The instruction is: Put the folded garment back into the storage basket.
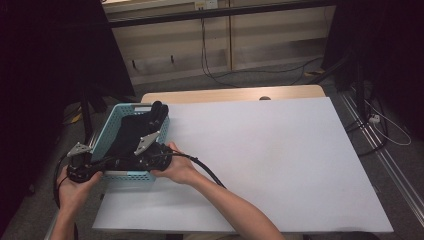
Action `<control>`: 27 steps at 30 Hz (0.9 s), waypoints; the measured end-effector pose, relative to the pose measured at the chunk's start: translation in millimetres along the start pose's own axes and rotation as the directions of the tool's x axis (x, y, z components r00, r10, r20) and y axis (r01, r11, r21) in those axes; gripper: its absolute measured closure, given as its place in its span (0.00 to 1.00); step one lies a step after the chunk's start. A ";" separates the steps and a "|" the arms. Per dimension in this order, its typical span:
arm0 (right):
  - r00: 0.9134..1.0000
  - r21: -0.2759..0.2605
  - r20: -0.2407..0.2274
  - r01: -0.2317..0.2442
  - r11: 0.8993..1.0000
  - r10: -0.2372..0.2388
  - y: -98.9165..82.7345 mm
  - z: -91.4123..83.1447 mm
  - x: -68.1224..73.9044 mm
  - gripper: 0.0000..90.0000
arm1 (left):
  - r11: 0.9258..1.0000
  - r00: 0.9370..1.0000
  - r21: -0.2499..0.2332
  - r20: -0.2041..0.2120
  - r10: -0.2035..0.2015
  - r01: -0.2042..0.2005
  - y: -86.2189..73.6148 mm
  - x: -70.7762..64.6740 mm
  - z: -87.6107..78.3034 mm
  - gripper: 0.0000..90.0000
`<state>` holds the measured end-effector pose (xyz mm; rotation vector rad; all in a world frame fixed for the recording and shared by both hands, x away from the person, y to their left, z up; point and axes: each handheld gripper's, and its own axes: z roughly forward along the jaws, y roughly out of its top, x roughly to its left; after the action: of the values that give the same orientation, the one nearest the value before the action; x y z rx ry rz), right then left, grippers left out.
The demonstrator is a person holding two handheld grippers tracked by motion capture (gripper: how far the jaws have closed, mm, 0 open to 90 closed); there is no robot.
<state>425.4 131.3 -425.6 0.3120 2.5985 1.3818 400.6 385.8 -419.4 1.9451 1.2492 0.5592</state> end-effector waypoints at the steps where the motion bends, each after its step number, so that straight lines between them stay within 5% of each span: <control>1: 1.000 0.000 -0.003 -0.001 1.000 0.001 -0.1 -0.1 0.1 0.89 | 1.000 1.000 -0.021 0.007 -0.017 0.017 -0.1 0.5 -1.2 0.91; 8: 1.000 -0.020 -0.008 -0.017 1.000 0.017 1.8 -12.1 -1.6 0.66 | 0.989 0.999 -0.137 0.016 -0.052 0.053 4.2 -2.9 -17.3 0.68; 15: 1.000 -0.060 0.021 -0.016 0.998 0.018 -2.1 -33.4 -1.8 0.57 | 0.981 0.999 -0.189 0.008 -0.054 0.054 10.1 -14.2 -24.8 0.40; 23: 0.999 -0.101 0.040 -0.031 0.994 0.036 -16.9 -61.9 -1.4 0.51 | 0.980 0.997 -0.199 0.076 -0.013 0.028 22.7 -41.8 -13.7 0.43; 27: 0.996 -0.117 0.057 -0.055 0.992 0.062 -29.9 -76.4 -1.2 0.50 | 0.982 0.995 -0.182 0.080 0.053 -0.038 36.7 -62.3 0.6 0.42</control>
<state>404.0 54.0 -408.4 0.4091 2.4674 1.5099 395.4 320.3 -389.3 1.8298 1.0655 0.5862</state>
